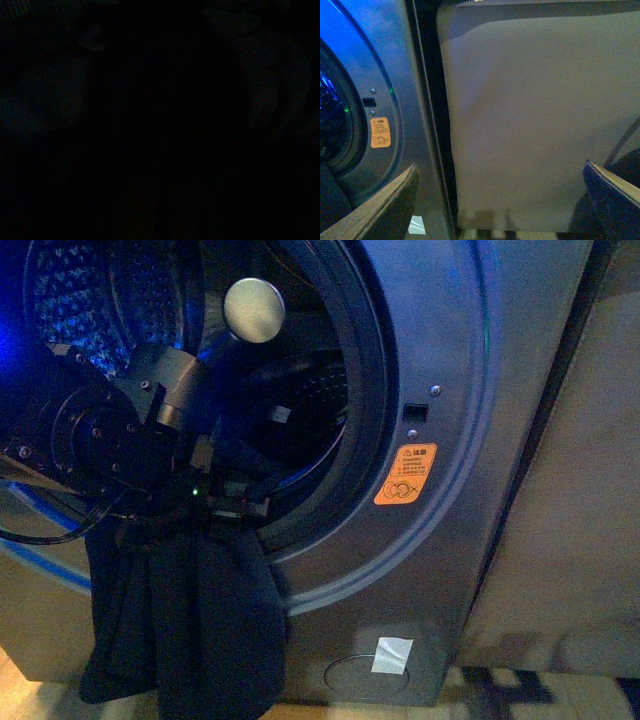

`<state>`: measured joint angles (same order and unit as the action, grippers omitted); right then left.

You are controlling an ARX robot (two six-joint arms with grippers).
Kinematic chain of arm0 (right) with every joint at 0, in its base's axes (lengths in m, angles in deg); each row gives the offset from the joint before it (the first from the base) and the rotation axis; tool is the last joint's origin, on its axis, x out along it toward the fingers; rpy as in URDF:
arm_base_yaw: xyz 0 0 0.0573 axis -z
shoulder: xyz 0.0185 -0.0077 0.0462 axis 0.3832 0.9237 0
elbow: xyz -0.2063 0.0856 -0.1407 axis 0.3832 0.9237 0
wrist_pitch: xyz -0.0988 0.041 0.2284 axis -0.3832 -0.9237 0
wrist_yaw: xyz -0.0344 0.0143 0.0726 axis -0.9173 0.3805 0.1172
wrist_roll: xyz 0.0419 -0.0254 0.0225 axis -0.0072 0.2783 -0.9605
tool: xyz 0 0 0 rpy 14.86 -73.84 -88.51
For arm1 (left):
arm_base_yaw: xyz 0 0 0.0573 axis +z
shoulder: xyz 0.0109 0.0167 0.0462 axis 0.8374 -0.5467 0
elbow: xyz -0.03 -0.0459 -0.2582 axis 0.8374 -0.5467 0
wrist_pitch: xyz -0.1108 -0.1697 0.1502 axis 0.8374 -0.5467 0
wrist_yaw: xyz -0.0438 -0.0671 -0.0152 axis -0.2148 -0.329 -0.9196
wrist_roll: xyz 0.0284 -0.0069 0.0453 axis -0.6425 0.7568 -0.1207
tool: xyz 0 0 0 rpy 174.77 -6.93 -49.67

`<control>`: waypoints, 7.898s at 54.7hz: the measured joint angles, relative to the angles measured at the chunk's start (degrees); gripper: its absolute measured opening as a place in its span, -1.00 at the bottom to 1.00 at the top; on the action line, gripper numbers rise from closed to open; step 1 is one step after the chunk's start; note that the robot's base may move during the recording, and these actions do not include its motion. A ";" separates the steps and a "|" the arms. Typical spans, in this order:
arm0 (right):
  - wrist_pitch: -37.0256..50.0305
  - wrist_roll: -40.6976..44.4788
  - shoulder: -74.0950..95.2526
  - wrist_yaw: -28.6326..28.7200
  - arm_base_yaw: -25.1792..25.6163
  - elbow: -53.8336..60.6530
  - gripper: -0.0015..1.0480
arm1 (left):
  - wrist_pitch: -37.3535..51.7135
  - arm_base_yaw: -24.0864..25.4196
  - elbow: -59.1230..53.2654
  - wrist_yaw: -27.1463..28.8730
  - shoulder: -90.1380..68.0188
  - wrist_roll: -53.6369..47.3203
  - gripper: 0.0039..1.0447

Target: Collect clothes from washing machine

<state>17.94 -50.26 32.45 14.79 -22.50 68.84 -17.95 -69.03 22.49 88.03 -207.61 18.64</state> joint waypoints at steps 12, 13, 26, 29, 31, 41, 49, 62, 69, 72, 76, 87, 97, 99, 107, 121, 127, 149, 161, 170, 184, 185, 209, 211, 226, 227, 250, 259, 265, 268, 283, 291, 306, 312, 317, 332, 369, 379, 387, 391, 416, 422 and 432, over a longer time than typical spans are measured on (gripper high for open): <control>0.00 0.00 0.00 0.00 0.00 0.00 0.86 | 4.24 0.00 -2.16 0.55 0.72 -0.31 -0.59; 0.00 0.00 0.00 0.00 0.00 0.00 0.86 | 4.74 0.00 -2.56 0.50 0.90 -0.35 -0.64; 0.00 0.00 0.00 0.00 0.00 0.00 0.86 | 7.87 0.02 -6.86 -0.68 4.46 -1.73 -0.80; 0.00 0.00 0.00 0.00 0.00 0.00 0.86 | 8.57 0.11 -8.35 -0.96 5.75 -1.77 -0.80; 0.00 0.00 0.00 0.00 0.00 0.00 0.86 | 8.98 0.24 -9.44 -1.18 6.78 -1.88 -0.80; 0.00 0.00 0.00 0.00 0.00 0.00 0.86 | 10.91 0.55 -14.99 -3.04 13.70 -2.14 -0.80; 0.00 0.00 0.00 0.00 0.00 0.00 0.86 | 12.20 0.55 -19.58 -5.29 20.63 -2.38 -0.80; 0.00 0.00 0.00 0.00 0.00 0.00 0.86 | 13.22 1.09 -27.96 -10.38 34.64 -2.10 -0.81; 0.00 0.00 0.00 0.00 0.00 0.00 0.86 | 13.00 1.46 -30.21 -12.15 40.37 -1.84 -0.81; 0.00 0.00 0.00 0.00 0.00 0.00 0.86 | 12.33 1.55 -30.73 -12.96 43.23 -1.49 -0.81; 0.00 0.00 0.00 0.00 0.00 0.00 0.86 | 11.50 1.49 -30.93 -13.86 46.82 -1.18 -0.81; 0.00 0.00 0.00 0.00 0.00 0.00 0.86 | 8.04 -0.96 -28.83 -15.23 55.63 -1.75 -0.81; 0.00 0.00 0.00 0.00 0.00 0.00 0.86 | 3.52 -5.53 -21.20 -16.92 59.43 -3.93 -0.81; 0.00 0.00 0.00 0.00 0.00 0.00 0.86 | 2.93 -6.14 -20.09 -17.18 59.58 -4.39 -0.81; 0.00 0.00 0.00 0.00 0.00 0.00 0.86 | -1.09 -9.77 -12.37 -18.60 59.28 -6.49 -0.81; 0.00 0.00 0.00 0.00 0.00 0.00 0.86 | -8.94 -15.37 5.35 -18.97 53.37 -8.68 -0.81; 0.00 0.00 0.00 0.00 0.00 0.00 0.86 | -13.14 -18.18 14.43 -19.52 49.44 -9.16 -0.81; 0.00 0.00 0.00 0.00 0.00 0.00 0.86 | -22.84 -25.51 39.10 -23.56 40.65 -4.52 -0.81; 0.00 0.00 0.00 0.00 0.00 0.00 0.86 | -23.04 -25.88 39.93 -23.78 40.57 -4.07 -0.81; 0.00 0.00 0.00 0.00 0.00 0.00 0.86 | -23.08 -25.88 39.93 -23.74 40.35 -4.07 -0.81; 11.98 -10.16 3.85 19.91 6.82 0.17 0.86 | -23.08 -25.88 39.95 -23.67 40.35 -4.07 -0.81; 15.26 -13.29 4.90 24.98 8.76 0.13 0.86 | -23.08 -25.88 39.95 -23.67 40.35 -4.07 -0.81; 41.24 -47.06 23.02 49.77 17.35 -17.38 0.86 | -23.10 -25.88 39.98 -23.67 40.24 -4.07 -0.81; 40.63 -46.84 23.82 48.50 15.89 -19.19 0.86 | -23.10 -25.88 39.98 -23.65 40.24 -4.04 -0.81; 33.22 -33.55 30.97 36.70 -0.35 -29.66 0.86 | -23.10 -25.88 39.98 -23.65 40.24 -4.04 -0.81; 33.05 -31.91 31.80 35.60 -1.46 -30.14 0.86 | -23.10 -25.88 39.98 -23.65 40.24 -4.07 -0.81; 41.22 -15.87 48.22 31.85 -3.41 -34.67 0.86 | -23.10 -25.88 39.98 -23.65 40.24 -4.04 -0.81; 43.52 -15.50 52.09 32.22 -5.27 -36.54 0.86 | -23.10 -25.88 39.98 -23.65 40.24 -4.07 -0.81; 43.85 -14.69 54.93 31.21 -6.62 -38.34 0.86 | -23.10 -25.88 39.98 -23.65 40.24 -4.04 -0.81; 43.93 -13.84 56.68 30.12 -7.32 -39.34 0.86 | -23.10 -25.88 39.98 -23.65 40.24 -4.07 -0.81; 44.11 -14.80 63.12 28.89 -12.98 -42.60 0.86 | -23.10 -25.88 39.98 -23.61 40.24 -4.07 -0.81; 46.05 -17.35 63.91 27.06 -20.57 -43.45 0.86 | -23.10 -25.83 39.98 -23.58 40.24 -4.07 -0.81; 45.51 -16.24 66.79 20.96 -24.22 -45.77 0.86 | -23.10 -25.83 39.98 -23.50 40.24 -4.09 -0.81; 45.53 -14.25 67.84 17.25 -24.98 -45.94 0.51 | -23.10 -25.83 39.98 -23.45 40.24 -4.09 -0.81; 45.59 -12.90 67.69 15.85 -25.35 -45.94 0.14 | -23.10 -25.83 39.98 -23.45 40.24 -4.04 -0.51; 47.60 -12.87 66.55 13.60 -22.69 -45.92 -0.62 | -23.10 -25.83 40.04 -23.45 40.24 -4.04 0.27; 51.56 -33.68 59.95 31.69 29.40 -54.55 -0.90 | -23.10 -25.83 40.30 -23.61 40.26 -4.04 0.88; 44.98 -36.81 64.83 40.00 47.30 -58.90 -0.90 | -23.10 -25.83 40.30 -23.61 40.26 -4.02 0.88; 37.64 -33.62 71.01 44.06 57.48 -59.95 -0.90 | -23.10 -25.83 40.30 -23.61 40.28 -4.04 0.88; 35.47 -30.93 73.77 45.48 60.87 -59.54 -0.90 | -23.10 -25.83 40.30 -23.61 40.28 -4.04 0.88; 20.11 -20.81 86.64 53.59 70.97 -45.86 -0.56 | -23.10 -25.83 40.39 -23.61 40.30 -4.04 0.88; 19.32 -17.25 90.31 52.28 70.47 -41.86 -0.13 | -23.10 -25.83 40.39 -23.61 40.30 -4.04 0.88; 20.76 -16.28 93.02 49.66 68.89 -39.41 0.51 | -23.10 -25.83 40.39 -23.61 40.30 -4.04 0.88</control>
<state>38.71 -66.54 125.47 64.44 46.39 29.43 -41.06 -94.86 62.88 64.43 -167.31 14.59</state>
